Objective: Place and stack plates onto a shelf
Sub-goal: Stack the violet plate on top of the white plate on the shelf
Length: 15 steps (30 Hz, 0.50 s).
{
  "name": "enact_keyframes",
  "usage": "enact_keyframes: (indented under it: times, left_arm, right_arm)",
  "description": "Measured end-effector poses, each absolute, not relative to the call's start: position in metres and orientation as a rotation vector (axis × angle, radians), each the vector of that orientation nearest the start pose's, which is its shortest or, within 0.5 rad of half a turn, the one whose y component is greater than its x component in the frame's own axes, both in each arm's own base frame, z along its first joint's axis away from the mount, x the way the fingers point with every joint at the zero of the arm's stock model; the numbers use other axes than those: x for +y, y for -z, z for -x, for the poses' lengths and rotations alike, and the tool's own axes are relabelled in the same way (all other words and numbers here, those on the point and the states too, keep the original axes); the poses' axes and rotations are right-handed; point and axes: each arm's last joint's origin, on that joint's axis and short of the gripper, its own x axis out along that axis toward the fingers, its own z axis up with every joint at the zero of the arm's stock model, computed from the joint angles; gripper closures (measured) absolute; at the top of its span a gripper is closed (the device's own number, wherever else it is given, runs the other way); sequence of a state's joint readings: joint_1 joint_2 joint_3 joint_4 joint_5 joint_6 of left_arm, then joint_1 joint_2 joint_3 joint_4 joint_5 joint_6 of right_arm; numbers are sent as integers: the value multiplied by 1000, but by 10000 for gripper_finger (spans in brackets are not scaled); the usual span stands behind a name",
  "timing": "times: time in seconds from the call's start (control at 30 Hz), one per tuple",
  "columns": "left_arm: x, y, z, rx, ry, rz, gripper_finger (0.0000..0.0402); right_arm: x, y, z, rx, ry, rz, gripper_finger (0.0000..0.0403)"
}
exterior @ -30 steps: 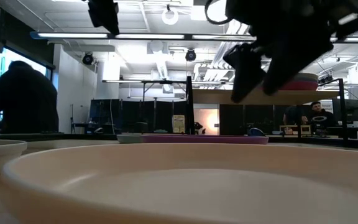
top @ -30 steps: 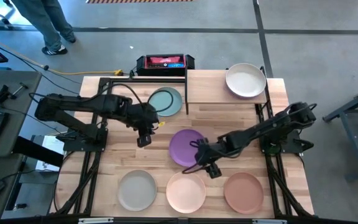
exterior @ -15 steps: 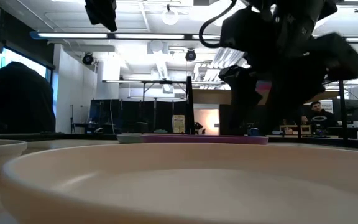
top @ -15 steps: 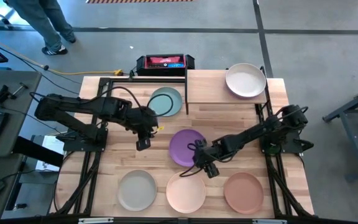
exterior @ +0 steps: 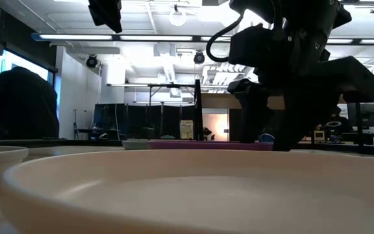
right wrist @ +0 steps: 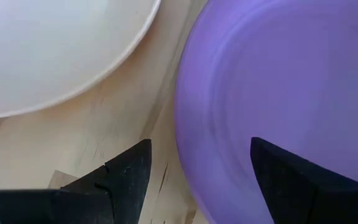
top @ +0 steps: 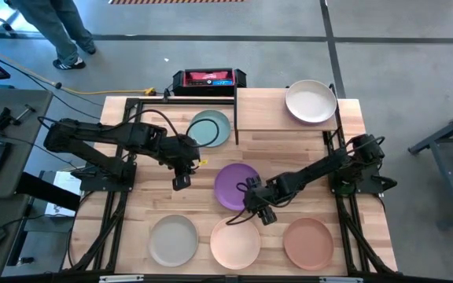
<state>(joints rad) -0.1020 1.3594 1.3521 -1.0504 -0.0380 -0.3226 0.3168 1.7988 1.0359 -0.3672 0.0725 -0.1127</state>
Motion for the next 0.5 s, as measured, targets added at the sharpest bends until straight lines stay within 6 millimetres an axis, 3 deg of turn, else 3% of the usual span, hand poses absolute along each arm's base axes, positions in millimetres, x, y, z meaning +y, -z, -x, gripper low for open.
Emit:
enact_keyframes:
  times: [0.5]
  left_arm:
    - [-25, -336, -256, 1053, -111, 216, 277]
  right_arm:
    - [104, -147, -323, 1104, -266, 297, 269]
